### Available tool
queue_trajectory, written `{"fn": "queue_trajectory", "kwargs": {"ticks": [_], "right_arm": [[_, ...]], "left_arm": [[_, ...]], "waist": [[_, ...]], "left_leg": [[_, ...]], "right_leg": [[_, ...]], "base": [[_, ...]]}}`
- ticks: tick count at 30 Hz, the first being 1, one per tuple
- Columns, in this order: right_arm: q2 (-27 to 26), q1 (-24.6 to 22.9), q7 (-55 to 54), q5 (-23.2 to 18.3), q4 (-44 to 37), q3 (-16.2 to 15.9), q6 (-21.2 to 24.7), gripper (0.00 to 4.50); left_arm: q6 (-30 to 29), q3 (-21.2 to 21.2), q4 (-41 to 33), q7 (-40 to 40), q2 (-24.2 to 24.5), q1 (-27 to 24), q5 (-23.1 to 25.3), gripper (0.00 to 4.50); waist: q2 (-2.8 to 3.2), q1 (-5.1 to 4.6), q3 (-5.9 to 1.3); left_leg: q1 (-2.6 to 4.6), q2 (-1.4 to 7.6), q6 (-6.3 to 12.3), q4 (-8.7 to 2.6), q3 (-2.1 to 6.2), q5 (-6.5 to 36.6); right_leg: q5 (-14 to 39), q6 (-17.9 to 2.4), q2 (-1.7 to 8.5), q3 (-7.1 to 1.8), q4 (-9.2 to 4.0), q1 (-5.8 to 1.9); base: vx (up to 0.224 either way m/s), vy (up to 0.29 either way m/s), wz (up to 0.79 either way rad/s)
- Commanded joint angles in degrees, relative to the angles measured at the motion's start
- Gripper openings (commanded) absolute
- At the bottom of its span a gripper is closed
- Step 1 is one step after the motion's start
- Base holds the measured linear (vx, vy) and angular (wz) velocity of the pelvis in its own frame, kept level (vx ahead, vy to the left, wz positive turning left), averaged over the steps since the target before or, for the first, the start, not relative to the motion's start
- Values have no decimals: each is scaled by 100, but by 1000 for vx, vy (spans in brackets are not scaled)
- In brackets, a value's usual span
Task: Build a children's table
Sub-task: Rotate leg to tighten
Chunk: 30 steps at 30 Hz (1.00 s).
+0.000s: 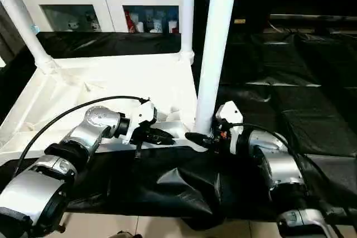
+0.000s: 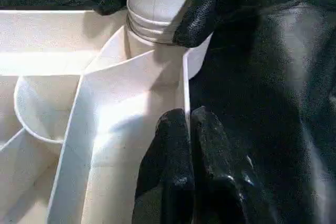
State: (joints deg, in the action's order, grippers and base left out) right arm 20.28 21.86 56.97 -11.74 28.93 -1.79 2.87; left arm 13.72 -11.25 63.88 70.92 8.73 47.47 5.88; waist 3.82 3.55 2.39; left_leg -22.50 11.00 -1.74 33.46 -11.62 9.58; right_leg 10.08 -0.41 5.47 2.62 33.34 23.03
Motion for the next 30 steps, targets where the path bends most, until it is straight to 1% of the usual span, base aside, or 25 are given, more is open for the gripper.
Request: {"fn": "queue_trajectory", "kwargs": {"ticks": [1,2,3,5,6,7,8,9,11,12,13,15,16,17,19,21,22,23,24,25,26,27,28,29,30], "right_arm": [[-230,-44,-707,115,164,88,-32,266],[-335,-29,-1030,186,278,132,-43,266],[-442,-18,-1338,256,387,166,-66,266],[-687,26,-2022,351,581,257,-38,266],[-830,61,-2379,373,676,321,6,266],[-882,75,-2511,381,710,344,25,265],[-1108,153,-3082,438,834,427,103,265],[-1261,217,-3424,473,917,465,161,265],[-1391,286,-3748,554,1004,457,210,265],[-1452,319,-3906,607,1048,452,222,265],[-1555,384,-4005,679,1118,382,192,265],[-1714,470,-4060,845,1190,173,95,265],[-1746,488,-4044,896,1201,103,61,300],[-1826,541,-3980,986,1211,-29,-37,321],[-1844,557,-3966,974,1211,-17,-59,337],[-1669,602,-3799,983,1179,-8,-238,363],[-1626,609,-3747,975,1168,-7,-268,363],[-1569,613,-3657,961,1140,-9,-286,363],[-1440,592,-3385,887,1003,-12,-258,363],[-1404,587,-3306,872,965,-10,-251,363],[-1186,533,-2797,759,727,-35,-195,363],[-1082,504,-2530,710,619,-46,-175,363],[-951,466,-2220,637,498,-61,-136,363],[-743,425,-1829,550,346,-77,-97,363],[-651,409,-1666,513,285,-82,-82,363]], "left_arm": [[-25,52,76,-559,-127,99,13,0],[-59,70,115,-756,-185,134,30,0],[-93,84,153,-974,-243,171,54,0],[-172,84,218,-1381,-376,243,117,0],[-232,81,248,-1588,-450,281,149,0],[-253,79,258,-1661,-479,295,160,0],[-341,71,291,-1928,-608,346,194,0],[-408,68,319,-2150,-709,380,220,0],[-457,63,337,-2314,-809,406,239,0],[-474,59,347,-2381,-853,416,249,0],[-492,43,359,-2468,-929,430,269,0],[-481,16,393,-2564,-1044,451,285,0],[-475,9,401,-2581,-1069,456,289,0],[-452,-7,426,-2619,-1120,473,295,0],[-448,-9,435,-2633,-1124,480,296,0],[-383,10,422,-2489,-1045,464,272,0],[-362,12,413,-2430,-1023,455,265,0],[-343,8,407,-2392,-1001,448,265,0],[-195,-3,362,-2158,-941,408,233,0],[-148,-8,349,-2089,-923,396,222,0],[-53,-30,295,-1789,-813,346,189,0],[-40,-41,286,-1664,-756,331,179,0],[13,-53,268,-1491,-690,308,162,0],[43,-59,243,-1269,-592,282,135,0],[61,-60,231,-1169,-549,270,121,0]], "waist": [[-105,0,-381],[-129,-21,-367],[-116,-27,-364],[-131,-54,-335],[-120,-76,-315],[-115,-94,-311],[-118,-113,-316],[-95,-140,-320],[-108,-175,-323],[-113,-184,-324],[-99,-182,-331],[-103,-192,-338],[-120,-199,-337],[-128,-196,-336],[-117,-190,-329],[-128,-189,-328],[-124,-189,-327],[-150,-194,-330],[-166,-186,-337],[-155,-177,-343],[-164,-171,-352],[-167,-140,-369],[-163,-130,-380],[-183,-106,-386],[-175,-75,-413]], "left_leg": [[137,218,571,-352,90,1175],[139,212,505,-361,89,1264],[146,210,460,-367,93,1314],[166,199,310,-397,102,1546],[181,195,230,-415,112,1702],[181,190,190,-425,118,1780],[187,187,127,-435,133,1870],[191,191,67,-449,145,1882],[191,176,42,-453,142,1910],[184,169,82,-446,137,1933],[184,169,91,-440,137,1906],[170,164,149,-435,130,1825],[160,161,164,-435,127,1811],[163,158,188,-432,125,1798],[167,160,209,-434,128,1811],[169,170,221,-442,133,1848],[171,171,221,-441,131,1867],[164,173,241,-443,130,1849],[163,177,280,-438,128,1782],[159,176,311,-433,129,1736],[142,174,380,-418,121,1597],[132,178,497,-397,117,1419],[123,184,556,-380,107,1287],[110,184,672,-354,88,1082],[99,188,789,-321,81,848]], "right_leg": [[730,-1512,279,-107,-319,-263],[965,-1459,283,-112,-341,-253],[1094,-1431,291,-117,-356,-246],[1623,-1264,287,-127,-415,-226],[1893,-1190,290,-133,-443,-204],[2017,-1146,287,-134,-452,-197],[2159,-1070,297,-140,-467,-196],[2115,-1053,285,-143,-461,-184],[1972,-1043,267,-143,-467,-184],[1937,-1034,270,-145,-474,-194],[1889,-1039,276,-149,-469,-195],[1710,-1060,271,-151,-461,-198],[1680,-1061,269,-149,-459,-202],[1706,-1053,274,-147,-462,-205],[1814,-1024,281,-148,-478,-204],[1869,-1012,286,-148,-481,-202],[1874,-1010,280,-147,-484,-199],[1824,-1018,275,-147,-479,-207],[1721,-1043,277,-147,-471,-215],[1645,-1061,279,-146,-458,-226],[1425,-1104,280,-150,-440,-239],[1144,-1148,280,-141,-411,-274],[950,-1188,282,-142,-385,-280],[657,-1279,276,-133,-349,-288],[309,-1382,279,-123,-289,-305]], "base": [[0,0,0],[0,0,0],[0,0,0],[0,0,0],[0,0,0],[0,0,0],[0,0,0],[0,0,0],[0,0,0],[0,0,0],[0,0,0],[0,0,0],[0,0,0],[0,0,0],[0,0,0],[0,0,0],[0,0,0],[0,0,0],[0,0,0],[0,0,0],[0,0,0],[0,0,0],[0,0,0],[0,0,0],[0,0,0]]}}
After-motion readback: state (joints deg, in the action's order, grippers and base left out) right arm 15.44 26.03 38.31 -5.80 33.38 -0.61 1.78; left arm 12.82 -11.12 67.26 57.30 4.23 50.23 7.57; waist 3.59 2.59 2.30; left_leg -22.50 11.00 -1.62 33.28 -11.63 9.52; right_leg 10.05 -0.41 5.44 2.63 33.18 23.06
